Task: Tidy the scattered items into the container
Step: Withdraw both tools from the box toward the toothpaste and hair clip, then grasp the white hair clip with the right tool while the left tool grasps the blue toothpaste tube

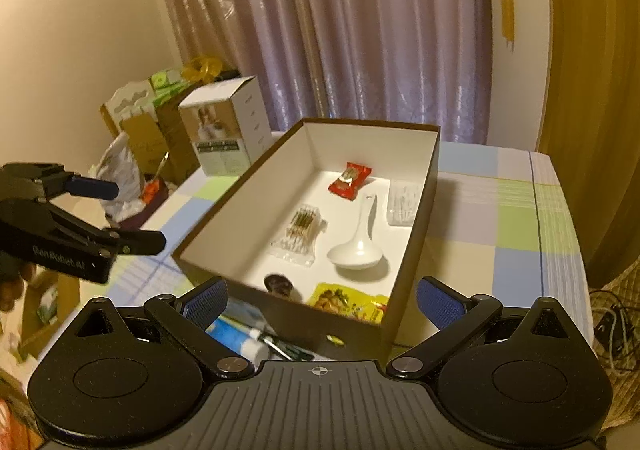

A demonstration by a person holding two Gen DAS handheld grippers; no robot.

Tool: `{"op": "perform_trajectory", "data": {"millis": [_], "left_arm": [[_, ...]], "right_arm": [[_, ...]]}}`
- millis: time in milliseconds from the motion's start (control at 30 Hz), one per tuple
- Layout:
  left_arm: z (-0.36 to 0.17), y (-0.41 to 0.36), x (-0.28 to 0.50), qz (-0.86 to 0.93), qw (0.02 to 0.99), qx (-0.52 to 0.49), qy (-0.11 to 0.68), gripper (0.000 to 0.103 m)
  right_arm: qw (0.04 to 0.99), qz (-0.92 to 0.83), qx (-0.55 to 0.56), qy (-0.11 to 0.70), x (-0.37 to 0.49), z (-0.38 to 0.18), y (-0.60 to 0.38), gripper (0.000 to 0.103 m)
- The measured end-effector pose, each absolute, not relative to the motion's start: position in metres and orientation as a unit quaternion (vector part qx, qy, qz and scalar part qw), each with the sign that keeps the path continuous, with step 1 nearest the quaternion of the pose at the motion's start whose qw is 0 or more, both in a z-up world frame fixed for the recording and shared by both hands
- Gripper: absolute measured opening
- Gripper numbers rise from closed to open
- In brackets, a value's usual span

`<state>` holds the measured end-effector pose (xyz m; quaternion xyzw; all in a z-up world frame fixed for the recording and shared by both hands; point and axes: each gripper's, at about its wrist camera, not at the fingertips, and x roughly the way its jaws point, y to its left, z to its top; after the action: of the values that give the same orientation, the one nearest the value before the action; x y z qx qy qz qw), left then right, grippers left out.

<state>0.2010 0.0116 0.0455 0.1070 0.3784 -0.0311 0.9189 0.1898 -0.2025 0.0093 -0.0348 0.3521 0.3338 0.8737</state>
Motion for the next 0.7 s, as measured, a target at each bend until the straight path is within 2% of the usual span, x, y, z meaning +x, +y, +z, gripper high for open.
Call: {"op": "perform_trajectory", "data": {"millis": [200, 533, 700], "left_arm": [[0.028, 0.023, 0.182, -0.026, 0.913, 0.085, 0.399, 0.099], [-0.007, 0.034, 0.147, -0.012, 0.903, 0.084, 0.421, 0.099], [-0.032, 0.04, 0.131, -0.017, 0.893, 0.078, 0.444, 0.099]], "right_arm": [[0.863, 0.352, -0.049, 0.359, 0.173, -0.009, -0.205, 0.103], [0.827, 0.349, -0.017, 0.44, 0.155, -0.059, -0.213, 0.103], [0.818, 0.348, -0.027, 0.457, 0.146, -0.082, -0.217, 0.103]]}}
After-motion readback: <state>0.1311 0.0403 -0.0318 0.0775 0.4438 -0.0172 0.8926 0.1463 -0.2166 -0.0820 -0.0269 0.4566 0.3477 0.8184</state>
